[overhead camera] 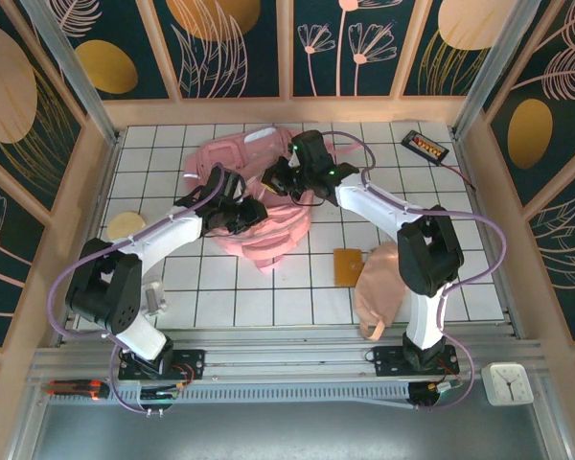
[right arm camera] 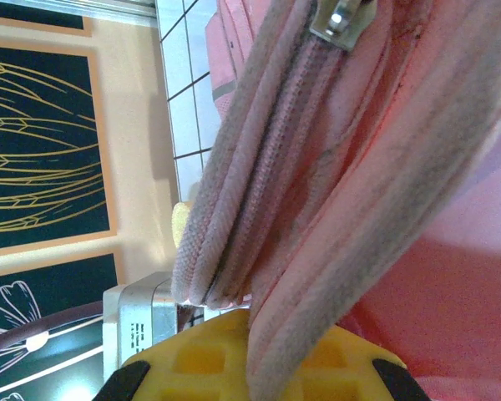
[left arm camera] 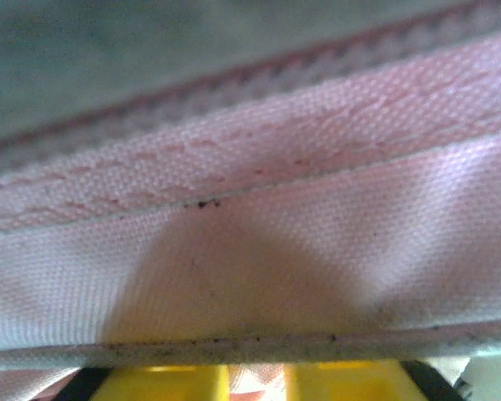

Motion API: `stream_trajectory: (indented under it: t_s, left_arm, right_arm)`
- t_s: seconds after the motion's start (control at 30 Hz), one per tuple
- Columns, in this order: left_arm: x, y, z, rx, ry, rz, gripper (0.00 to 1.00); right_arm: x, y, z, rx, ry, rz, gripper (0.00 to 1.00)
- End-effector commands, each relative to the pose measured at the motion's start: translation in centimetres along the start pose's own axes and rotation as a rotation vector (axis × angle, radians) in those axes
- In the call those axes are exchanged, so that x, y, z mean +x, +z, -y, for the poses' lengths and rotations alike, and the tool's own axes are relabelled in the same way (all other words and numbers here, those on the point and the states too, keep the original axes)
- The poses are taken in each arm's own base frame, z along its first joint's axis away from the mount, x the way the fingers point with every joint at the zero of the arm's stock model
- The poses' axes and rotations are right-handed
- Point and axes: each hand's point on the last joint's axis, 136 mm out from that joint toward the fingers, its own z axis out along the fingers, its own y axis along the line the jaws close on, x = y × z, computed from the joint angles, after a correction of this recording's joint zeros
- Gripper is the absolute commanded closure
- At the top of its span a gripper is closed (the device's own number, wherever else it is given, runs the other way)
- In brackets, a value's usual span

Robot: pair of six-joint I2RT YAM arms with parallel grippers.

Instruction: Pack books, pencil case, and school supplies into a backpack

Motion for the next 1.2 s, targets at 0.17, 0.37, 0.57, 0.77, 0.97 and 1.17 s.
stream_trajectory:
  t_s: [0.17, 0.37, 0.57, 0.77, 0.97, 1.17]
  left_arm:
    - [-1.5, -0.7, 2.2, 0.039, 0.035, 0.042, 0.62]
    - [-2.0, -0.9, 3.1, 0.064, 0.037, 0.051, 0.57]
    - [-2.5, -1.2, 4.6, 0.123, 0.024, 0.059, 0.65]
    - [-2.9, -1.9, 5.8, 0.153, 0.018, 0.062, 0.64]
    - [-3.4, -2.7, 6.9, 0.182, 0.01, 0.068, 0.62]
    - [-3.2, -2.5, 6.3, 0.168, -0.001, 0.057, 0.66]
  right_arm:
    - [2.1, -0.6, -5.2, -0.16, -0.076, -0.057, 1.0]
    - [2.1, -0.5, -5.1, -0.158, -0.073, -0.058, 1.0]
    - [2.3, -0.5, -5.0, -0.157, -0.071, -0.061, 1.0]
    - [2.4, -0.4, -4.7, -0.154, -0.068, -0.062, 1.0]
    - [2.6, -0.3, -4.4, -0.16, -0.06, -0.07, 1.0]
    - [2.6, -0.5, -3.9, -0.173, -0.038, -0.072, 1.0]
